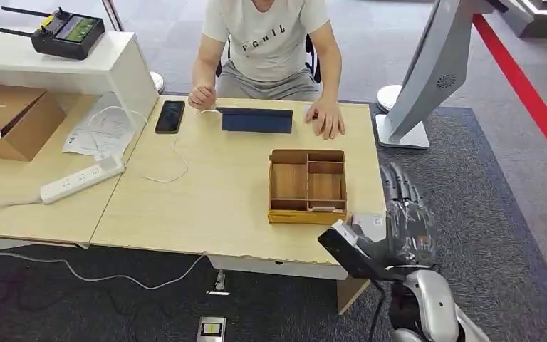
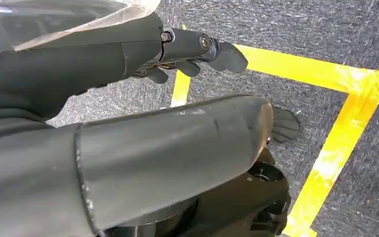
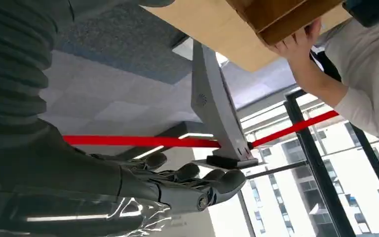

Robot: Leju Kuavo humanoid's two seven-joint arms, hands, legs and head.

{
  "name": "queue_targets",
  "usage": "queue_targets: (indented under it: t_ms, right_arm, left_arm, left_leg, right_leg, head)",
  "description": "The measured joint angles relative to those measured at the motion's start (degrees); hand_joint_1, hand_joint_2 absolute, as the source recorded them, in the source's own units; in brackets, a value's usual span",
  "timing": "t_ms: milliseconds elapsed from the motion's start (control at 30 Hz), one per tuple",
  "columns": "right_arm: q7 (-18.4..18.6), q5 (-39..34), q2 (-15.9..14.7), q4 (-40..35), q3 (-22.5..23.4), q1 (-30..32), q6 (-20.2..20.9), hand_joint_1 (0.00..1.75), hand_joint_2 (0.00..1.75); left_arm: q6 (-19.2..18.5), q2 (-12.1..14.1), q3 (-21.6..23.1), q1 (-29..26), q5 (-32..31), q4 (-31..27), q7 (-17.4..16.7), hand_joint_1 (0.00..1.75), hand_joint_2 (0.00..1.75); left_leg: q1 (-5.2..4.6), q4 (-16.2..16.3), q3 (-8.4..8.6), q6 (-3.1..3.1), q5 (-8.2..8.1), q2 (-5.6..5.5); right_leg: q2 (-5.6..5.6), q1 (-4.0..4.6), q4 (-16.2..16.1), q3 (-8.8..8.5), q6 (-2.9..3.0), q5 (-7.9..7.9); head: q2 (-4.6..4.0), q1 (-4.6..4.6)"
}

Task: Pass the card to the sensor for recognition and then transmit it.

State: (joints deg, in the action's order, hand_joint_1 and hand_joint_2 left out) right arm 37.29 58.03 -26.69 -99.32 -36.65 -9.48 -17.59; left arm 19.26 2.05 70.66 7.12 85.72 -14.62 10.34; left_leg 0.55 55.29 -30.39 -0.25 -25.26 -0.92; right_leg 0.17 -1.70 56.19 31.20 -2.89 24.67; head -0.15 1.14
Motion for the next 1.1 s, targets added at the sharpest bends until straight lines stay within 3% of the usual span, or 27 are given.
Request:
queue_targets:
  t_ms: [633, 1100]
  right_arm:
    - [-5.18, 2.23, 10.09, 15.12, -1.31, -2.91, 2.31, 0.00, 1.75]
    - [-6.47, 2.71, 13.05, 23.45, -2.12, -6.56, 4.28, 0.00, 1.75]
  left_arm:
    - [1.05, -0.44, -0.35, 0.00, 0.20, -0.04, -2.95, 0.00, 0.00]
    - [-0.72, -0.24, -0.35, 0.00, 0.07, -0.04, -2.78, 0.00, 0.00]
  left_leg:
    - [0.03, 0.00, 0.00, -0.01, 0.01, 0.00]
    - [0.03, 0.00, 0.00, -0.02, 0.01, 0.00]
  right_leg:
    - [0.00, 0.03, 0.01, 0.01, 0.00, 0.00]
    - [0.00, 0.03, 0.01, 0.01, 0.01, 0.00]
  head:
    - [0.00, 0.00]
    - [0.00, 0.00]
